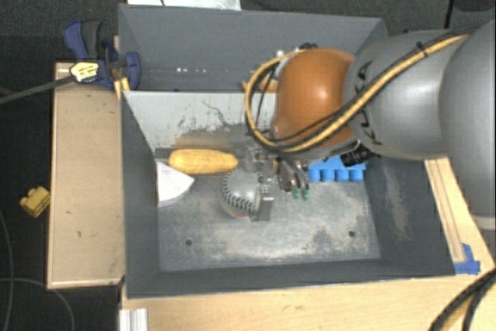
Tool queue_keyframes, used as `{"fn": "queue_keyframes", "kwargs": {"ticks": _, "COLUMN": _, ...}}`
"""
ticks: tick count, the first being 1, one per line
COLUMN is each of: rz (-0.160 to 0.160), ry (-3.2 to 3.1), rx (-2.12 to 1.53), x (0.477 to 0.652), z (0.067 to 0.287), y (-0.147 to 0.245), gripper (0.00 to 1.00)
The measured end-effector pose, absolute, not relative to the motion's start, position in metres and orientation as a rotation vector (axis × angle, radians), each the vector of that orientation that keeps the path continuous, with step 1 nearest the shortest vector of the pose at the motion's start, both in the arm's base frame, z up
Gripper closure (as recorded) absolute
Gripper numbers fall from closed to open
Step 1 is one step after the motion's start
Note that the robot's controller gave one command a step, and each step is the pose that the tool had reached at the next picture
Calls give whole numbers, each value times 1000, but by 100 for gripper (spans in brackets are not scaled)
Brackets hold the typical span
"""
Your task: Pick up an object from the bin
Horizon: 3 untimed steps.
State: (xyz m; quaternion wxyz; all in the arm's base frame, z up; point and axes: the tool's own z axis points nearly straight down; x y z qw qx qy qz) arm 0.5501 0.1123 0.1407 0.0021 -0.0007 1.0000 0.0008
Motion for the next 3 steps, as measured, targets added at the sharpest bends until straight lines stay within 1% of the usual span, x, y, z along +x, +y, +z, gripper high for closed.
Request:
{"fn": "queue_keyframes", "kwargs": {"ticks": 1, "rz": 4, "ry": 3124, "rx": -110, "x": 552, "z": 112, "y": 109, "gripper": 0}}
{"fn": "queue_keyframes", "kwargs": {"ticks": 2, "rz": 7, "ry": 3110, "rx": -187, "x": 571, "z": 78, "y": 101, "gripper": 0}}
{"fn": "queue_keyframes", "kwargs": {"ticks": 3, "rz": 16, "ry": 3090, "rx": 297, "x": 528, "z": 79, "y": 105, "gripper": 100}}
